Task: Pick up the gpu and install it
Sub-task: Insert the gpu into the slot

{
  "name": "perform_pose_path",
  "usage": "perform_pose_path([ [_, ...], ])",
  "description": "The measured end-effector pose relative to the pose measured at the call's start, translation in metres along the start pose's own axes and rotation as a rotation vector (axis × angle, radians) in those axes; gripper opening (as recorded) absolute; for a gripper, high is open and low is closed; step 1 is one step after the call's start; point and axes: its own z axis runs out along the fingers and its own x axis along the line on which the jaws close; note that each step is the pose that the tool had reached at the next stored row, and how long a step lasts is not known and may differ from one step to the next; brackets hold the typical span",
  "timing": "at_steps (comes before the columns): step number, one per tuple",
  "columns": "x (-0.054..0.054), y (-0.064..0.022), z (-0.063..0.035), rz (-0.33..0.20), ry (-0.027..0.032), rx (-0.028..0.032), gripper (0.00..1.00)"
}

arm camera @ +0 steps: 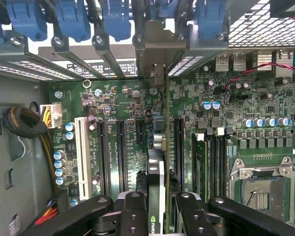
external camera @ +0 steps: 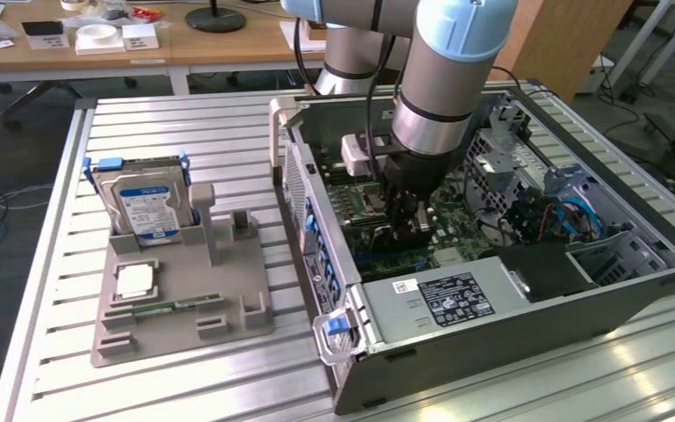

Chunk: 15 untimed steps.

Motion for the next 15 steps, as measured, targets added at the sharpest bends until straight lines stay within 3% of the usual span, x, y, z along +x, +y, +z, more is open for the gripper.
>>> perform_pose_path([
  [15,-0.0008,-0.0001,-0.0032,-0.017,-0.0006,-0.0006,0.27],
])
